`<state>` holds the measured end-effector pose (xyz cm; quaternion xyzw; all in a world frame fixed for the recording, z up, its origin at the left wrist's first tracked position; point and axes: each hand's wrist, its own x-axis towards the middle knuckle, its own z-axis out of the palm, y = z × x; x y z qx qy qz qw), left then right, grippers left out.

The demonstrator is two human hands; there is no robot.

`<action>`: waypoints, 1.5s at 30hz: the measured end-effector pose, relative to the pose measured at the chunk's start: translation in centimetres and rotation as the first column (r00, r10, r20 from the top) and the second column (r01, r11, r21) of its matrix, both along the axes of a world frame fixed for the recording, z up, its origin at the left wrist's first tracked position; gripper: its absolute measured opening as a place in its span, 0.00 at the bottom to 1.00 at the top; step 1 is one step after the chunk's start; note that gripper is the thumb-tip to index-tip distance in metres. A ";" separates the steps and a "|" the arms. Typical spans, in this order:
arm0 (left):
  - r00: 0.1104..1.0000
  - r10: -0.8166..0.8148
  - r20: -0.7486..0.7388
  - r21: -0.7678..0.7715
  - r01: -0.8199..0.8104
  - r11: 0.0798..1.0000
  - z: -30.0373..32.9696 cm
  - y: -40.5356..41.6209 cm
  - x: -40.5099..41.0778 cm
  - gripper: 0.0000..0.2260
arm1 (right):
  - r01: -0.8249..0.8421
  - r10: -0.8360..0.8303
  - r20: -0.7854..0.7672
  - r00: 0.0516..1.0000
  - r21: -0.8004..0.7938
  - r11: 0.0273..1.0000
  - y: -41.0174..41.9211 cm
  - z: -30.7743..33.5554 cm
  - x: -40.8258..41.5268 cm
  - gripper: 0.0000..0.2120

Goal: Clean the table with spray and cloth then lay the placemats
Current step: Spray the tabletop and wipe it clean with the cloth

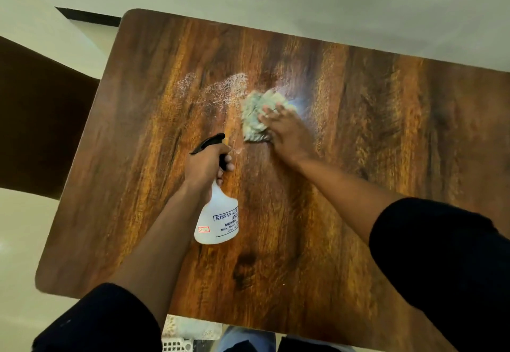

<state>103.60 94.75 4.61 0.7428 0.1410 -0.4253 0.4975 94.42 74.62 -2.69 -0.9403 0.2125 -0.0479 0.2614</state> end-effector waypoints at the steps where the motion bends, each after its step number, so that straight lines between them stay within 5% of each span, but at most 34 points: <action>1: 1.000 -0.001 0.004 -0.002 0.001 1.000 0.0 0.1 0.2 0.10 | 0.138 -0.138 -0.012 0.990 0.007 0.990 -1.3 -0.1 0.2 0.22; 3: 1.000 -0.001 0.003 -0.005 0.001 1.000 0.1 0.5 0.6 0.10 | 0.350 -0.350 -0.009 0.937 0.032 0.936 -2.6 -0.4 0.8 0.22; 6: 1.000 0.019 0.007 -0.020 -0.019 1.000 0.0 0.8 1.2 0.08 | 0.456 -0.456 -0.007 0.890 -0.003 0.890 0.2 -0.1 2.0 0.22; 10: 0.998 0.055 0.001 -0.014 -0.055 0.998 0.1 0.9 2.3 0.09 | 0.084 -0.080 0.063 0.995 -0.061 0.995 7.3 0.1 1.3 0.20; 13: 0.995 0.092 0.034 0.013 -0.093 0.996 0.1 1.1 3.3 0.09 | -0.168 0.166 0.125 0.978 0.005 0.986 11.4 -0.3 -0.5 0.24; 17: 0.997 0.051 0.059 0.024 -0.053 0.998 0.3 1.6 4.4 0.08 | -0.286 0.277 0.149 0.949 0.044 0.957 9.9 -0.5 -0.2 0.23; 23: 0.998 0.049 0.030 0.027 -0.049 0.998 0.3 2.6 5.3 0.04 | 0.112 -0.119 0.065 0.991 0.102 0.989 2.8 -0.2 4.8 0.22; 26: 0.998 0.055 0.031 0.003 -0.055 0.998 -0.1 3.2 5.9 0.18 | 0.266 -0.267 0.032 0.963 0.027 0.964 1.9 -0.3 7.1 0.23; 28: 0.996 0.085 0.030 -0.006 -0.085 0.996 0.1 3.4 6.5 0.19 | 0.301 -0.300 0.036 0.953 -0.027 0.953 3.4 -0.1 7.7 0.23; 30: 0.994 0.104 0.040 0.003 -0.104 0.995 0.5 3.4 7.2 0.06 | 0.216 -0.211 0.069 0.975 -0.069 0.974 5.8 0.2 7.5 0.21; 34: 0.993 0.095 0.071 0.011 -0.096 0.995 0.6 2.4 8.6 0.09 | -0.221 0.224 0.111 0.968 -0.039 0.975 7.6 0.0 5.0 0.17; 36: 0.997 0.061 0.052 0.004 -0.061 0.998 0.6 1.9 9.2 0.10 | -0.299 0.297 0.114 0.948 0.002 0.954 6.2 -0.2 4.0 0.19; 45: 1.000 -0.003 0.003 -0.030 0.003 1.000 0.5 2.2 9.6 0.13 | 0.265 -0.264 0.048 0.963 -0.012 0.964 1.0 -0.4 10.4 0.22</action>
